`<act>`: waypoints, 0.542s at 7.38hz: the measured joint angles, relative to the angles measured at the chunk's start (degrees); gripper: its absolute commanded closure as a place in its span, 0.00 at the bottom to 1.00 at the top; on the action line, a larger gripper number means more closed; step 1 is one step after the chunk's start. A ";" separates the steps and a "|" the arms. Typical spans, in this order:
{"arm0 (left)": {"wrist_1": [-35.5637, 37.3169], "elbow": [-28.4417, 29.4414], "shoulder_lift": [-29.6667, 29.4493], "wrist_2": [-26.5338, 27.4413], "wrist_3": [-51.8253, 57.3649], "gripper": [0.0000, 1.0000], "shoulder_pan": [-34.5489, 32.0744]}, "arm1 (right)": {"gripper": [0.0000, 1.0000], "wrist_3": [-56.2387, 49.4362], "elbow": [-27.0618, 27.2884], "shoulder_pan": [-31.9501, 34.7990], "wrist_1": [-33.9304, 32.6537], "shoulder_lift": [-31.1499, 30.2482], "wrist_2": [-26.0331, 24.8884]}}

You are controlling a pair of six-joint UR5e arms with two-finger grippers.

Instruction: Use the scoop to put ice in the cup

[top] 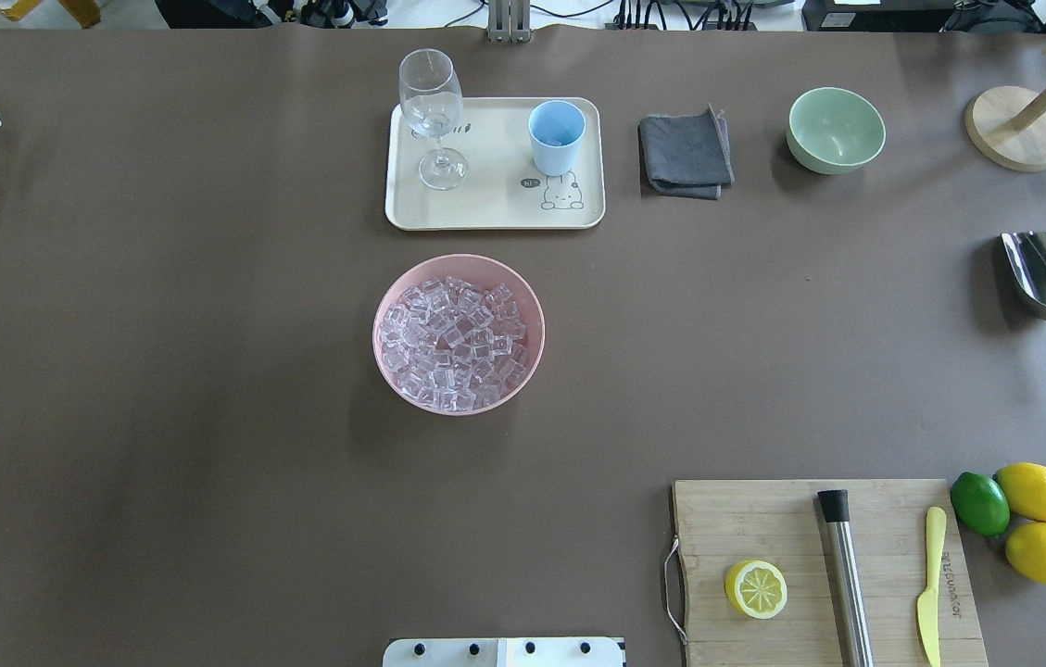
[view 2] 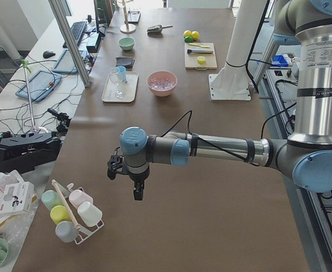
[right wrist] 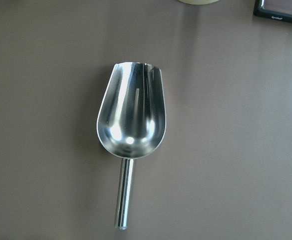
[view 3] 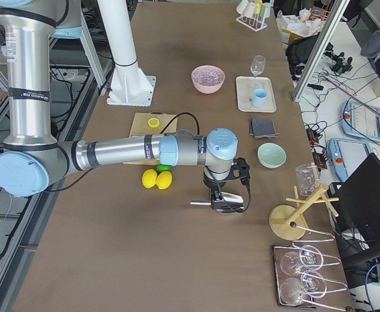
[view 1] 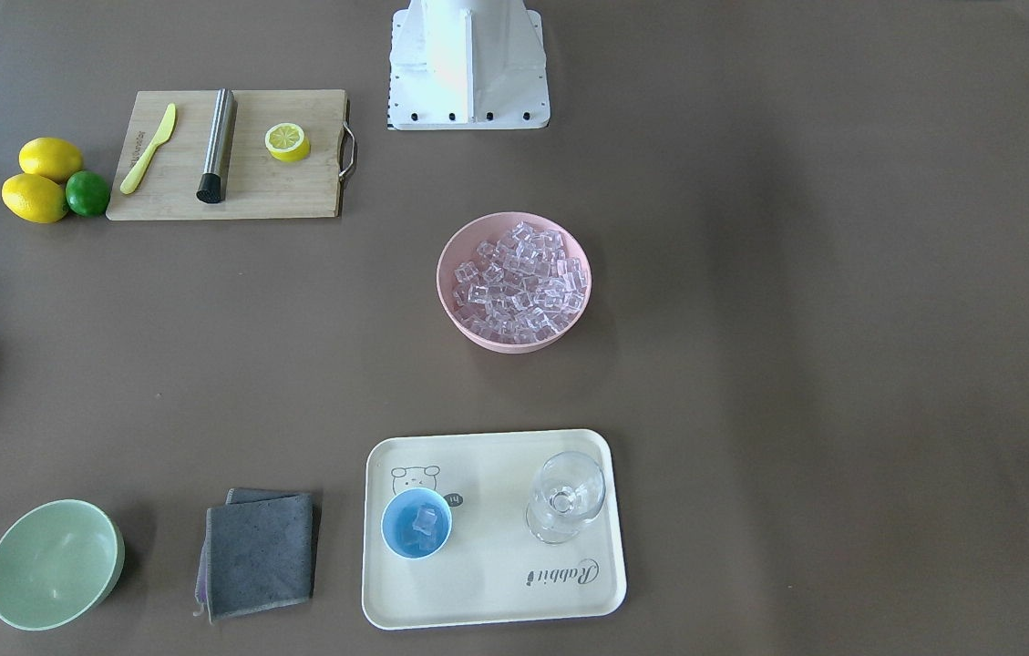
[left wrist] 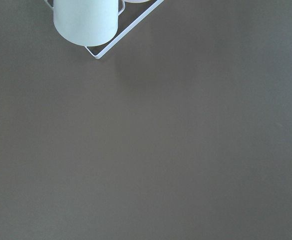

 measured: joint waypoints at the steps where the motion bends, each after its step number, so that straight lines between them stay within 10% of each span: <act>1: 0.00 0.15 0.00 0.04 0.04 0.01 0.00 | 0.01 -0.25 -0.10 0.20 -0.24 -0.01 -0.11; 4: -0.04 1.12 -0.05 0.12 0.12 0.01 0.01 | 0.01 -0.35 -0.51 0.34 -0.27 -0.09 -0.27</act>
